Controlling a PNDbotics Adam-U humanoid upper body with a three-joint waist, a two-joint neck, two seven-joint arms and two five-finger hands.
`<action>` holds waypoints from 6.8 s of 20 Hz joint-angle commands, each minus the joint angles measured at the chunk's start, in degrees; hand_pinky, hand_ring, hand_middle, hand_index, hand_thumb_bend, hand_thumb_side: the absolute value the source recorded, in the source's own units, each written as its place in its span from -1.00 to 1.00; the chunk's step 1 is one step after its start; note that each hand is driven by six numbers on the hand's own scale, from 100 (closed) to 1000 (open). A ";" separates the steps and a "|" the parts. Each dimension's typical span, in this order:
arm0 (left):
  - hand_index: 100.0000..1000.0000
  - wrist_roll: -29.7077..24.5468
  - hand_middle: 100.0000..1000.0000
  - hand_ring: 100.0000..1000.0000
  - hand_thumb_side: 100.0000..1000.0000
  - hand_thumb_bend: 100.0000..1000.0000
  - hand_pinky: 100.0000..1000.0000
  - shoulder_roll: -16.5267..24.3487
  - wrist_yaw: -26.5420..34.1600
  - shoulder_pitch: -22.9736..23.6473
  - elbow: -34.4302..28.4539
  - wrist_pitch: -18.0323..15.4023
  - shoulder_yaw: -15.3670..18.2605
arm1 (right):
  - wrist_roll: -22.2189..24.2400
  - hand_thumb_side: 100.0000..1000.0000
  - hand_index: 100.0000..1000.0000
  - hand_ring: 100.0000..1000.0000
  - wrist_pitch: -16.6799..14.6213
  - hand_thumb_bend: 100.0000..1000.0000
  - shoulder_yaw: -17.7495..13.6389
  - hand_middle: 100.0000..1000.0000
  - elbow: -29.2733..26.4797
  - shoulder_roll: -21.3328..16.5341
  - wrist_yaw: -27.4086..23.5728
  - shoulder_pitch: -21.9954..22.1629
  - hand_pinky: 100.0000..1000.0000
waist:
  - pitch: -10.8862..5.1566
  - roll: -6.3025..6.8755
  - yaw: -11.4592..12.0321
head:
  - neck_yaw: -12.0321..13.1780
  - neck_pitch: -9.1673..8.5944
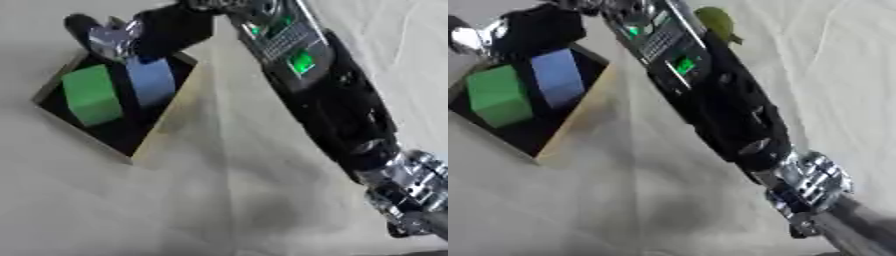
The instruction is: Pick up objects on the table and place them in the box.
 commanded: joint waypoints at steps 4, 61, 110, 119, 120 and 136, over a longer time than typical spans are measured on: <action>0.58 0.74 0.50 0.56 0.44 -0.58 0.49 1.35 -0.31 0.71 -0.87 -0.15 1.03 | -8.97 0.30 0.79 1.00 3.15 -1.00 -4.68 0.82 -5.72 -13.46 -9.10 1.14 0.82 | -2.25 1.52 -0.94 | 2.32 0.16; 0.58 0.72 0.50 0.56 0.48 -0.60 0.48 -0.20 0.06 -0.15 -0.87 0.06 0.26 | -3.09 -0.47 0.90 1.00 -15.05 -0.45 -1.63 0.78 18.32 -30.66 21.39 11.91 0.94 | 0.88 3.26 -0.71 | 3.80 -5.05; 0.58 0.61 0.50 0.56 0.48 -0.63 0.48 -0.05 0.20 -0.46 -0.87 0.16 0.15 | -15.13 -1.00 0.14 0.20 -13.88 -1.00 -3.33 -0.14 1.76 -27.18 5.07 6.08 0.64 | 0.45 3.22 -0.45 | 3.78 -4.15; 0.58 -0.06 0.50 0.55 0.46 -0.62 0.48 -0.18 0.70 -1.64 -0.87 -0.07 -0.39 | -7.44 -1.00 0.14 0.21 -11.55 -1.00 3.23 -0.13 2.63 -16.80 5.03 -2.89 0.62 | -0.02 2.45 1.72 | 2.06 -3.58; 0.58 -0.11 0.50 0.55 0.46 -0.62 0.48 -0.19 0.75 -1.75 -0.87 -0.09 -0.40 | -6.62 -1.00 0.14 0.21 -11.35 -1.00 3.47 -0.13 3.92 -15.54 5.65 -3.55 0.62 | -0.03 2.33 1.96 | 2.02 -3.62; 0.58 -0.88 0.50 0.55 0.46 -0.61 0.48 -0.57 1.38 -4.08 -0.87 -0.46 -0.94 | -8.69 -1.00 0.16 0.23 -15.99 -1.00 3.80 -0.11 26.73 -3.04 14.59 -9.72 0.59 | 0.78 0.35 5.60 | -0.22 -4.75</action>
